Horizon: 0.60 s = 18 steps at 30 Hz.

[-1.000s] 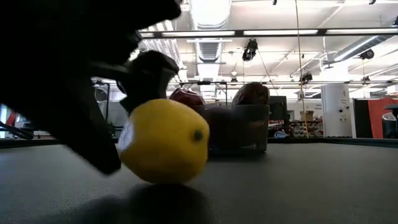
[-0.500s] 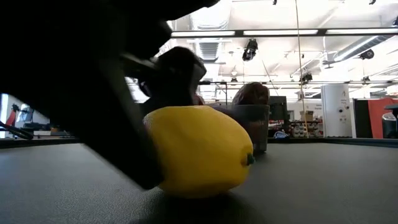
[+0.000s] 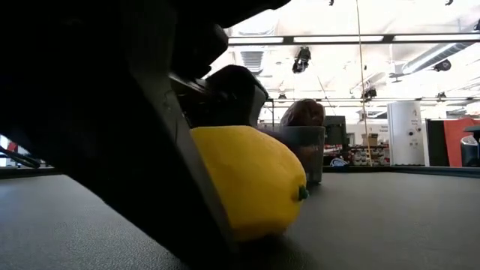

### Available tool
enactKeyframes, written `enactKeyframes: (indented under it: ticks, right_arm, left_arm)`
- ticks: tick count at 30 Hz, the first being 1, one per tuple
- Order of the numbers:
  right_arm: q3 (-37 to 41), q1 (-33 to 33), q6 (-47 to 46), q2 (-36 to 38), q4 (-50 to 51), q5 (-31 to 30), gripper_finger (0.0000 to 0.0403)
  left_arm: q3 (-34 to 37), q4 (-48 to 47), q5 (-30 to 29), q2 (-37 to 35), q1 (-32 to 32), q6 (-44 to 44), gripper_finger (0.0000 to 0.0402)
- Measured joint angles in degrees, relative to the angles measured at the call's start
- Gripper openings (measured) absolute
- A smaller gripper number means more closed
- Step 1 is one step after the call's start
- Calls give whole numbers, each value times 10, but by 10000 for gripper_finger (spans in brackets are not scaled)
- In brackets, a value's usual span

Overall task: Sort produce into baskets
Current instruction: Put the yellow lemon into the yellow bin

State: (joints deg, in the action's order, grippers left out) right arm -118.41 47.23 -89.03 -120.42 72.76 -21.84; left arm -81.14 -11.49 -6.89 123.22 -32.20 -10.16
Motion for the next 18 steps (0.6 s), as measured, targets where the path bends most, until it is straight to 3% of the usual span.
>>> enactKeyframes:
  ticks: [3,8,12,18]
  right_arm:
    - [0,2,-1,0,2,4,336]
    - [-12,-3,-6,0,4,38,336]
    - [-39,-17,51,11,4,38,331]
    - [-94,-73,227,47,39,38,314]
  left_arm:
    - [-1,-11,-1,0,-2,-24,272]
    - [0,-87,-10,-26,-8,-61,173]
    - [1,-147,-61,-80,-19,-56,169]
    - [7,-289,-119,-180,-38,-110,171]
